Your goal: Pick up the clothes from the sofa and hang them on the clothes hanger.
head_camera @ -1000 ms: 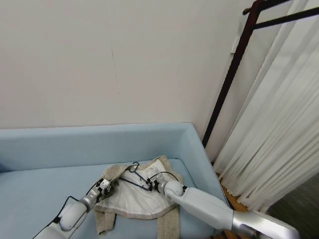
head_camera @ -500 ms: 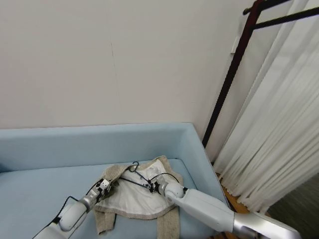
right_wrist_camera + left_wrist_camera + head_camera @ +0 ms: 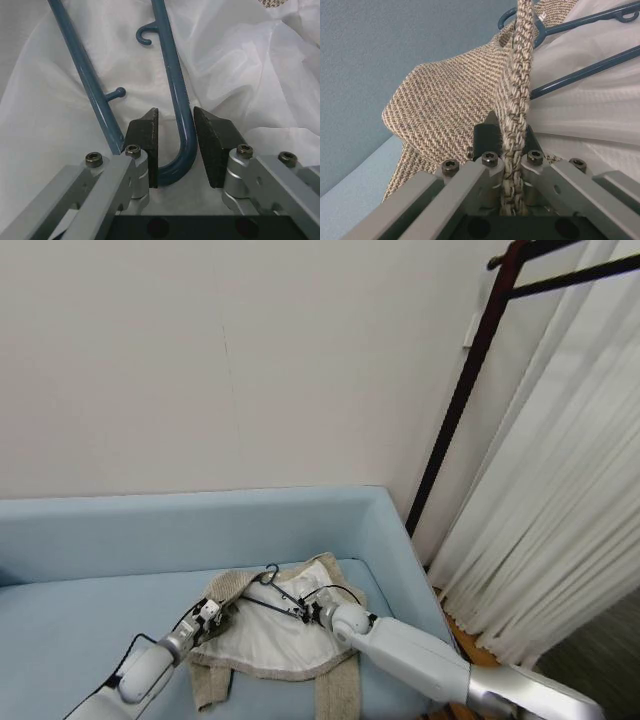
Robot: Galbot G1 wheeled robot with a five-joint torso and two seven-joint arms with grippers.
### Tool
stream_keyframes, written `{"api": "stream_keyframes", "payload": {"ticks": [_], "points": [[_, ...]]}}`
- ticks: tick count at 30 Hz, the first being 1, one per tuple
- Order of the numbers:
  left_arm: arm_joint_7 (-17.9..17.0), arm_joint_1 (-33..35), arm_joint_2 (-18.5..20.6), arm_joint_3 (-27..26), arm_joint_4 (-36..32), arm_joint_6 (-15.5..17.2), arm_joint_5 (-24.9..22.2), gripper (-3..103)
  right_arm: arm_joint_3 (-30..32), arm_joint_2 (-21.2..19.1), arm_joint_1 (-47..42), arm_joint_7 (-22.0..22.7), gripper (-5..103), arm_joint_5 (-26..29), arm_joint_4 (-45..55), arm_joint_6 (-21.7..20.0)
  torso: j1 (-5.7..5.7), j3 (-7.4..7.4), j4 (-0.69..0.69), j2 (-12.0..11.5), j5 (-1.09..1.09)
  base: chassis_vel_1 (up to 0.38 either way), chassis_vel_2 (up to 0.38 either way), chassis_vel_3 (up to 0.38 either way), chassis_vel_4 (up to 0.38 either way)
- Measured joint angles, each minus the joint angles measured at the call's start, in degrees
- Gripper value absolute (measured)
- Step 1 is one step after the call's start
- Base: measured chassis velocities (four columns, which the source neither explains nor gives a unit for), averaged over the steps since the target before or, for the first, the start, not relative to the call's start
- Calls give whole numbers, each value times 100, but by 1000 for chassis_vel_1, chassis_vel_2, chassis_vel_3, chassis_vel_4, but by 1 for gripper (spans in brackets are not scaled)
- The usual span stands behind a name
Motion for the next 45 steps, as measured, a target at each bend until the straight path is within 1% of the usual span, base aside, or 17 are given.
{"api": "stream_keyframes", "payload": {"ticks": [9, 12, 13, 15, 17, 23, 25, 28, 30, 32, 34, 35, 37, 38, 41, 43, 45], "points": [[-1, 0, -3, -1, -1, -20, 0, 1, -9, 41, 39, -60, 21, -116, -154, 42, 0, 0, 0, 0, 0, 0, 0, 0, 0], [0, 4, -12, -2, -10, -22, -2, 1, -49, 36, 116, -128, 12, -214, -180, 123, 0, 0, 0, 0, 0, 0, 0, 0, 0], [0, 4, -12, -2, -10, -22, -2, 1, -49, 36, 116, -128, 12, -214, -180, 123, 0, 0, 0, 0, 0, 0, 0, 0, 0], [0, 10, -24, -3, -9, -25, -2, 1, -117, -8, 218, -406, 7, -530, -237, 332, 0, 0, 0, 0, 0, 0, 0, 0, 0], [0, 16, -32, -4, -9, -26, -2, 1, -167, -38, 268, -594, 6, -793, -281, 428, 0, 0, 0, 0, -1, 0, 0, 0, 0], [0, 14, -34, -9, -9, -27, -4, 1, -204, -45, 273, -619, 6, -892, -286, 475, 0, 0, 0, 0, 0, 0, 0, 0, 0], [0, 11, -33, -16, -9, -27, -5, 1, -251, -104, 348, -738, 6, -930, -286, 573, 0, 1, 0, 0, 1, 0, 0, 0, 0], [0, 8, -63, -18, 9, -28, -6, 1, -436, -246, 666, -1182, 6, -1193, -389, 864, 0, 0, 0, 0, -1, 0, 0, 0, 0], [0, 9, -74, -18, 11, -28, -6, 1, -481, -261, 731, -1282, 6, -1280, -443, 953, 0, 0, 0, 0, -1, 0, 0, 0, 0], [-2, 17, -115, -9, 12, -29, -6, 1, -638, -269, 919, -1675, 6, -1617, -708, 1321, 0, 0, 0, 0, 0, 0, 0, 0, 0], [-2, 19, -117, -9, 11, -29, -6, 1, -652, -268, 937, -1745, 6, -1655, -745, 1369, 0, 0, 0, 0, 0, 0, 0, 0, 0], [-5, 24, -119, -10, 3, -28, -6, 1, -692, -268, 1008, -2048, 6, -1795, -882, 1544, 0, 0, 0, 0, 0, 0, 0, 0, 0], [-6, 25, -115, -30, -12, -27, -6, 1, -773, -271, 1095, -2357, 6, -1985, -1066, 1831, 0, 0, 0, 0, 0, 0, 0, 0, 0], [-6, 25, -115, -30, -12, -27, -6, 1, -773, -271, 1095, -2357, 6, -1985, -1066, 1831, 0, 0, 0, 0, 0, 0, 0, 0, 0], [-7, 17, -89, -61, -24, -19, -10, 1, -831, -162, 1145, -2564, 6, -2178, -1387, 2182, 0, 0, -2, 0, 0, 0, 0, 0, 0], [-8, 16, -84, -65, -25, -13, -13, 1, -801, -79, 1136, -2554, 6, -2179, -1476, 2201, 0, 0, -1, 0, 0, 0, 0, 0, 0], [-16, 39, -95, -64, -57, 9, -16, 1, -710, 297, 1113, -2464, 6, -2181, -1931, 2262, 0, 0, 2, 0, 0, 0, 0, 0, 0]]}}
